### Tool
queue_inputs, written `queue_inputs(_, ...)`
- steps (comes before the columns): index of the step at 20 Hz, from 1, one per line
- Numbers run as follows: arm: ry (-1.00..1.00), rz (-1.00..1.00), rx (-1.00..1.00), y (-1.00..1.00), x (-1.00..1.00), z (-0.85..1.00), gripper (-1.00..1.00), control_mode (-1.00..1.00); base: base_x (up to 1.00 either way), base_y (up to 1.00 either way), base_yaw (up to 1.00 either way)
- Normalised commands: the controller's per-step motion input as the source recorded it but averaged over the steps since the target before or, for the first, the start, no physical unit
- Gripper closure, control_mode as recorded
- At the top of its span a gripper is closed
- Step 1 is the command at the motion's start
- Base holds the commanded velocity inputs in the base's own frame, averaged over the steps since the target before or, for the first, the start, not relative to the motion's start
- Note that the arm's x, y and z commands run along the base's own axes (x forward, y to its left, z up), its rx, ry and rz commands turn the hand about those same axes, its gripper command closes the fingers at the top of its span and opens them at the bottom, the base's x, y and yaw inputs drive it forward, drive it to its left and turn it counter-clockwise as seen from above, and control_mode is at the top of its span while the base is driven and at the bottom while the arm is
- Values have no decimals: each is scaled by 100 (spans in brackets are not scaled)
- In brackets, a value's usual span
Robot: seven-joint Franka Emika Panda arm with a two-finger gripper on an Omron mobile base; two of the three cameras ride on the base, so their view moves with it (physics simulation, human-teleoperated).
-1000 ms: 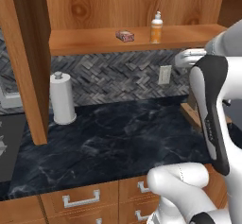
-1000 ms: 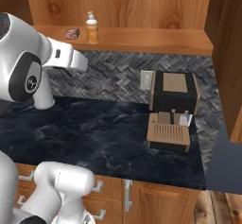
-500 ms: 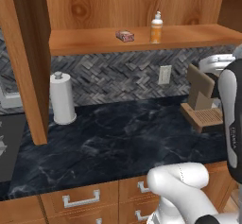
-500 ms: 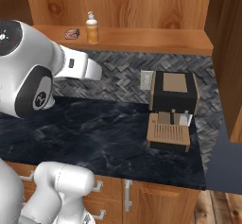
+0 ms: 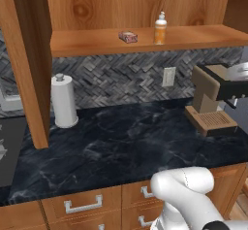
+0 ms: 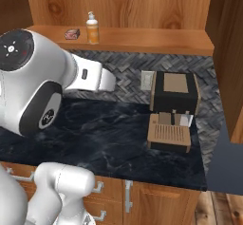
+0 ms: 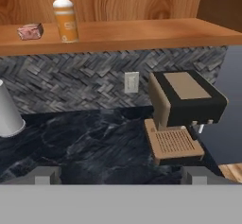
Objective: Pick up the soap dispenser and bar soap from the sink, and place them back in the cabinet, and close the cabinet doors.
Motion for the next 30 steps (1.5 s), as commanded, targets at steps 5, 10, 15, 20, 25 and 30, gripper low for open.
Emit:
queue_inputs(5, 0, 0, 0, -28, -29, 0, -100, -100, 0, 0, 0)
queue_inputs(10, 0, 0, 0, -21, -24, 0, -100, -100, 0, 0, 0)
queue_inputs(15, 0, 0, 0, -14, -8, 0, -100, -100, 0, 0, 0)
queue_inputs(20, -4, 0, 0, -38, -13, 0, -100, -100, 0, 0, 0)
queue_inputs(25, -15, 0, 0, -29, -5, 0, -100, -100, 0, 0, 0)
queue_inputs(30, -10, 0, 0, -35, -13, 0, -100, -100, 0, 0, 0)
